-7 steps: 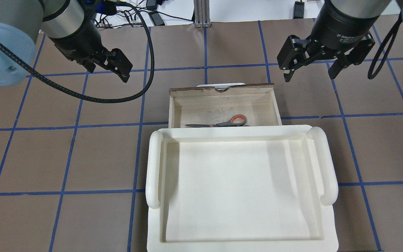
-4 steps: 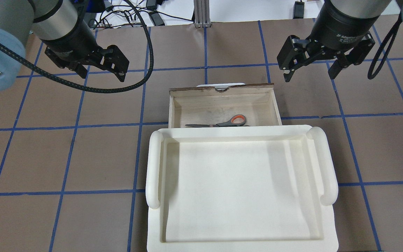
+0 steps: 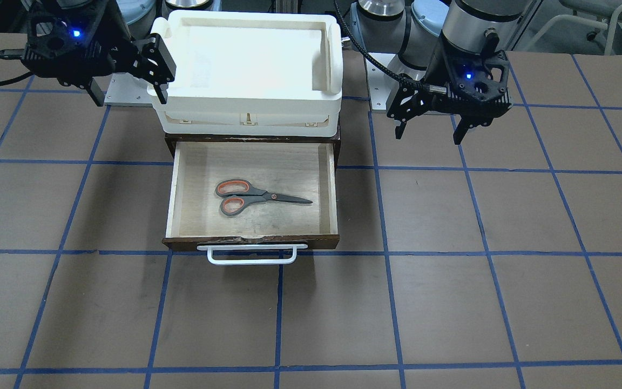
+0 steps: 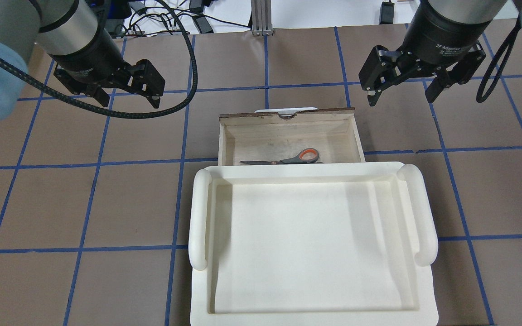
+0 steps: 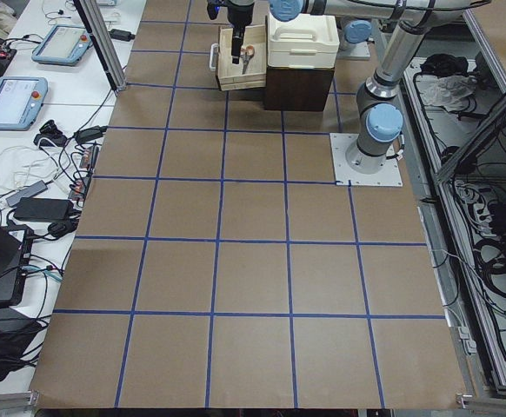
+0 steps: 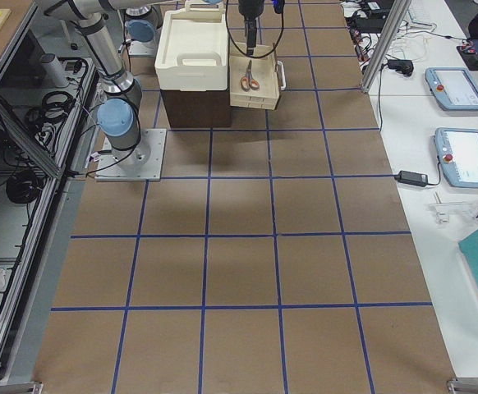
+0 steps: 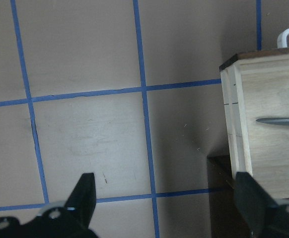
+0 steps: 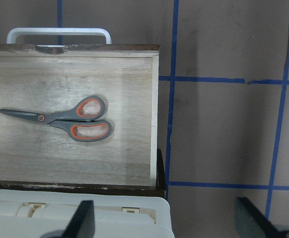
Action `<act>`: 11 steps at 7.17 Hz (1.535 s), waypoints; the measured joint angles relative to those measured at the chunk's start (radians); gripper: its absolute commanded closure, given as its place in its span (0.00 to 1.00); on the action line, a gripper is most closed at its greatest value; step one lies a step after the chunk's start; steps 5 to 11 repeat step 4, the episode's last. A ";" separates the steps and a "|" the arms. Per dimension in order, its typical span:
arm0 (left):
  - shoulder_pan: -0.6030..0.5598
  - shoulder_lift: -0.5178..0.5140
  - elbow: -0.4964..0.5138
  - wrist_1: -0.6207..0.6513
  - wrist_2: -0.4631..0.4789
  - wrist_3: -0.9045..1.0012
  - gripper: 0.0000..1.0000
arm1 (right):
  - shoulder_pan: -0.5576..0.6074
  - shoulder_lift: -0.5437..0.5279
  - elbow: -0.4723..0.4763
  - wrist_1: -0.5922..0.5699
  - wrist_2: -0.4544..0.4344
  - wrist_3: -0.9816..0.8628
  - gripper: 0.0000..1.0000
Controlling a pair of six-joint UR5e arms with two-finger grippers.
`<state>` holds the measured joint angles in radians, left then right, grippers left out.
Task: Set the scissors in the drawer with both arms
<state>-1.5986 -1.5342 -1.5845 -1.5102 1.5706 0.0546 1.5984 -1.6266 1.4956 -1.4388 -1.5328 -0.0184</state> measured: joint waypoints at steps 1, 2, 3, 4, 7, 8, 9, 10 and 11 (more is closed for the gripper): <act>0.000 0.000 -0.001 -0.003 0.003 0.000 0.00 | 0.000 0.000 0.000 0.000 0.000 0.000 0.00; -0.001 0.001 -0.001 -0.005 0.005 -0.001 0.00 | 0.000 0.001 0.000 0.000 0.000 0.000 0.00; -0.001 0.003 -0.003 -0.006 0.006 -0.001 0.00 | 0.000 0.001 0.000 0.000 0.000 0.000 0.00; -0.001 0.006 -0.006 -0.008 0.006 -0.001 0.00 | 0.000 0.001 0.000 0.000 0.000 0.000 0.00; -0.001 0.006 -0.006 -0.008 0.006 -0.001 0.00 | 0.000 0.001 0.000 0.000 0.000 0.000 0.00; -0.001 0.006 -0.006 -0.008 0.006 -0.001 0.00 | 0.000 0.001 0.000 0.000 0.000 0.000 0.00; -0.001 0.006 -0.006 -0.008 0.006 -0.001 0.00 | 0.000 0.001 0.000 0.000 0.000 0.000 0.00; -0.001 0.006 -0.006 -0.008 0.006 -0.001 0.00 | 0.000 0.001 0.000 0.000 0.000 0.000 0.00; -0.001 0.006 -0.006 -0.008 0.006 -0.001 0.00 | 0.000 0.001 0.000 0.000 0.000 0.000 0.00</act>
